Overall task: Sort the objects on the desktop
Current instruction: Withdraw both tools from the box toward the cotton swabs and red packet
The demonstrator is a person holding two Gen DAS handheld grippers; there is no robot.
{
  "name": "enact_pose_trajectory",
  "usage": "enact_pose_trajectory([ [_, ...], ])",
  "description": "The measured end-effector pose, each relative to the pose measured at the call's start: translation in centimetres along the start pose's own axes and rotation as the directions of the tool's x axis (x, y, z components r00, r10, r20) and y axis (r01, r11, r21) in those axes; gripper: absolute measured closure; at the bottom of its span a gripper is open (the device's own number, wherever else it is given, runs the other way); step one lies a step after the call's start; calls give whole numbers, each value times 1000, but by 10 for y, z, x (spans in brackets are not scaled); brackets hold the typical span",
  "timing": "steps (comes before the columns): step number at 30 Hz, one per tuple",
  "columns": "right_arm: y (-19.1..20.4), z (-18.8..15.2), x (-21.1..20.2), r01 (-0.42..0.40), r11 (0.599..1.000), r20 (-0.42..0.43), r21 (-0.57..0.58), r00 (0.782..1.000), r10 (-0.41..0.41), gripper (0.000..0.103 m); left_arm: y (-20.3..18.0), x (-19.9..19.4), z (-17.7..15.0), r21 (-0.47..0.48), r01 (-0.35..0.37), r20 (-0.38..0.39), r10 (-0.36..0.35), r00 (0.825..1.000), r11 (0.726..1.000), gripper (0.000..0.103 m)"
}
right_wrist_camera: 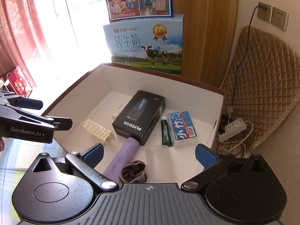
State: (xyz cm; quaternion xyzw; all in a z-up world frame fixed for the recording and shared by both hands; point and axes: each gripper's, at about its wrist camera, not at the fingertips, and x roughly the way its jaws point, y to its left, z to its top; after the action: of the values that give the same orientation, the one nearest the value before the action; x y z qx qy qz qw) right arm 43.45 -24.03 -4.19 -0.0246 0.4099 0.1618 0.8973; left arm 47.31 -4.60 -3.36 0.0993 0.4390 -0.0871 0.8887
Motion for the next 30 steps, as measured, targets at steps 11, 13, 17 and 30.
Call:
enact_pose_trajectory([
  [11,14,-29,-34,1,1000,8,5,1000,-1,2,-2,-36,-35,-27,11,11,-11,1000,1000,13],
  [13,18,-35,-38,-1,1000,5,1,1000,1,2,-3,-42,-44,-31,12,9,-12,1000,999,13],
  [17,29,-46,-46,-9,1000,-5,-9,1000,9,2,-2,-55,-60,-41,-3,11,4,1000,999,13],
  [30,72,-86,-56,-53,996,-61,-72,997,49,2,15,-89,-122,-116,-15,-21,13,1000,993,13],
])
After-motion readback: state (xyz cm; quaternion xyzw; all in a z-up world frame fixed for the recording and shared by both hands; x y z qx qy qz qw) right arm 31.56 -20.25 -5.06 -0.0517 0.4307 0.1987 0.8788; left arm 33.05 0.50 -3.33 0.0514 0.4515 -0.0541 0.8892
